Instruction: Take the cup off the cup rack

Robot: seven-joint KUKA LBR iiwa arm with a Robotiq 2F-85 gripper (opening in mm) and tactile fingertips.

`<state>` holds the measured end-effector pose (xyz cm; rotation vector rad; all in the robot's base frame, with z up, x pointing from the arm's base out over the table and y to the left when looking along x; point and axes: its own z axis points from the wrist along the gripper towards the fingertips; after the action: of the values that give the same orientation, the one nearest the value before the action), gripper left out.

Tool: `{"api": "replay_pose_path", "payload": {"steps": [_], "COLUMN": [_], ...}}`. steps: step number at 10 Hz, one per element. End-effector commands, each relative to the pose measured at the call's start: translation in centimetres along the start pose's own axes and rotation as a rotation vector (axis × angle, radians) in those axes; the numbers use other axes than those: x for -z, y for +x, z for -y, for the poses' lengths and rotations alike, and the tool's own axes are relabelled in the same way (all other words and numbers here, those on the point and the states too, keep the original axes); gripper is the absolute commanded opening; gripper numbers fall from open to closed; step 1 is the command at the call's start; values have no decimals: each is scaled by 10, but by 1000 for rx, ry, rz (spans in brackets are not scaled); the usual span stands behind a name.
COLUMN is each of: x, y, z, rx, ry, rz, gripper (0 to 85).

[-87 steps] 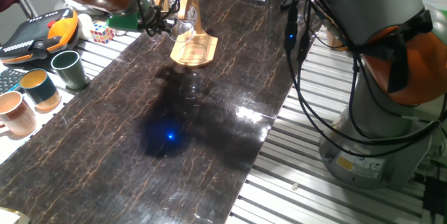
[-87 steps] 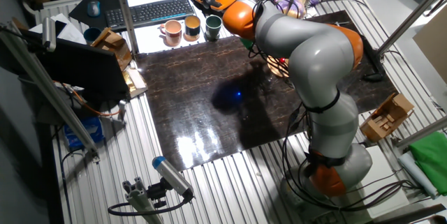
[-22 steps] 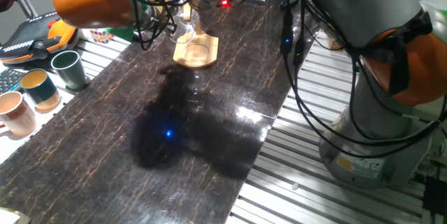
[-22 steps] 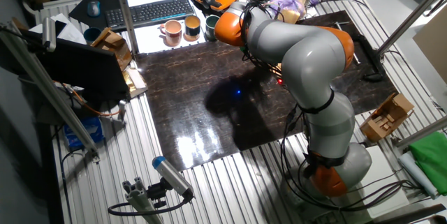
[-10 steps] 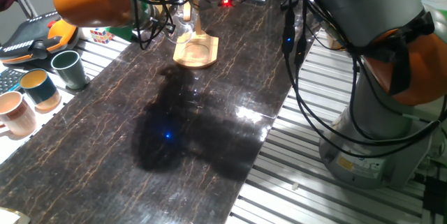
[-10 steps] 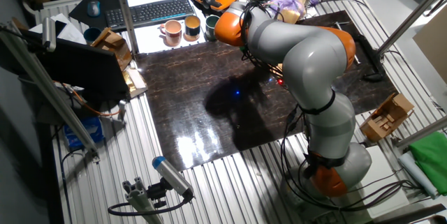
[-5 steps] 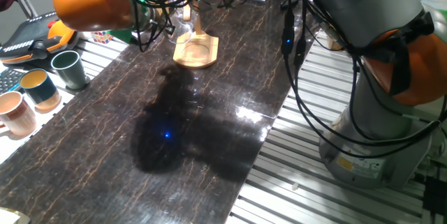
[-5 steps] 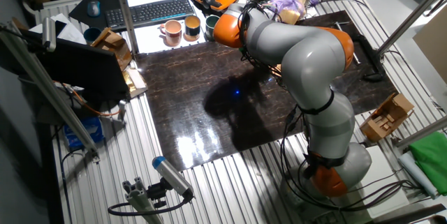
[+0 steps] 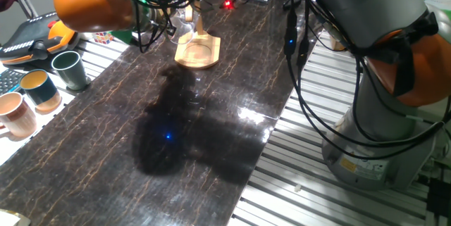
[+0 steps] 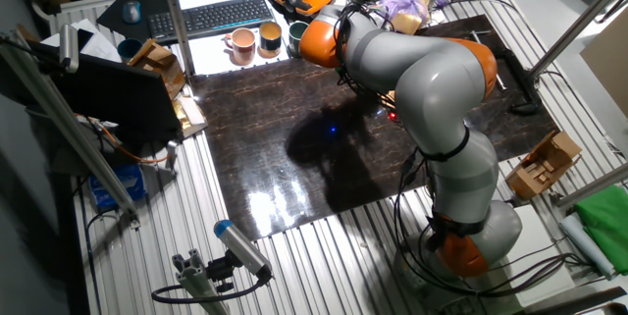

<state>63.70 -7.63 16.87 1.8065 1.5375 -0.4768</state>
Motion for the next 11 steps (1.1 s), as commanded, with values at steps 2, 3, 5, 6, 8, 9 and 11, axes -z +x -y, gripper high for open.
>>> {"api": "replay_pose_path", "payload": {"steps": [2, 3, 5, 6, 8, 9, 11], "x": [1, 2, 2, 3, 5, 5, 6], "y": [0, 0, 0, 1, 3, 3, 4], "z": [0, 0, -1, -1, -2, -3, -3], "rx": [-25, -26, -26, -25, -21, -19, -8], "ry": [-9, -9, -9, -9, -4, -2, -4], "rz": [4, 5, 7, 7, 11, 12, 13], "gripper": [10, 10, 10, 10, 10, 10, 10]}}
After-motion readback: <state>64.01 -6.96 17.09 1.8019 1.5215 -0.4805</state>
